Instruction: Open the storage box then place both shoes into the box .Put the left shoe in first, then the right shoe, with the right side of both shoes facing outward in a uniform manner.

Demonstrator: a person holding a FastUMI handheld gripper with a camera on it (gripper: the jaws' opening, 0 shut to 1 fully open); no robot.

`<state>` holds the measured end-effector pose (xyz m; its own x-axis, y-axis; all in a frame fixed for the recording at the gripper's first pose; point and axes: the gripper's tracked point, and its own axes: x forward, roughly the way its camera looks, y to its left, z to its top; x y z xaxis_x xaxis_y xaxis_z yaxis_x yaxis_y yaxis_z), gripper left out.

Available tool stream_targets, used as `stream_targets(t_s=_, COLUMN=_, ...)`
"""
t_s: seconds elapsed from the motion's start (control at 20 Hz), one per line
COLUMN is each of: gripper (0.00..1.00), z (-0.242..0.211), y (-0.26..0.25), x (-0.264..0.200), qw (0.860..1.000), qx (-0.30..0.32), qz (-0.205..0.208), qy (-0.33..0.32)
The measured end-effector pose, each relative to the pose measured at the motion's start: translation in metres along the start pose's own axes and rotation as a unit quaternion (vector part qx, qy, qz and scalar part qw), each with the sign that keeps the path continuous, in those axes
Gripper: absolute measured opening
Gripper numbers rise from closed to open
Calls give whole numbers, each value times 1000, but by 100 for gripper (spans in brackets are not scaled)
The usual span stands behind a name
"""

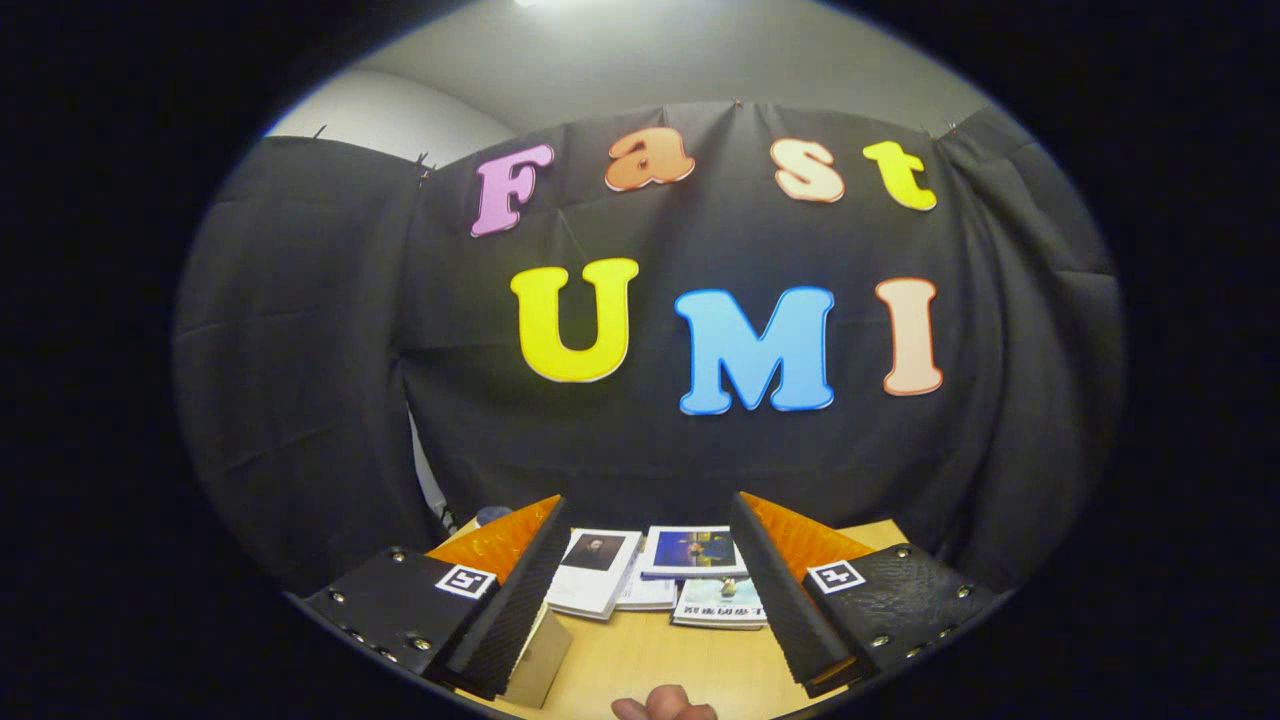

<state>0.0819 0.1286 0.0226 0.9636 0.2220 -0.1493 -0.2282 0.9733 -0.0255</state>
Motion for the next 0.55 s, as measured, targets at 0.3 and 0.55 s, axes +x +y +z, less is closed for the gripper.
stream_targets(t_s=0.3, gripper=98, z=37, y=-28, x=-28, qw=995, qx=6, qz=-41, qy=-86)
stream_targets(t_s=0.55, gripper=98, z=32, y=-47, x=-25, qw=995, qx=25, qz=-44, qy=-81)
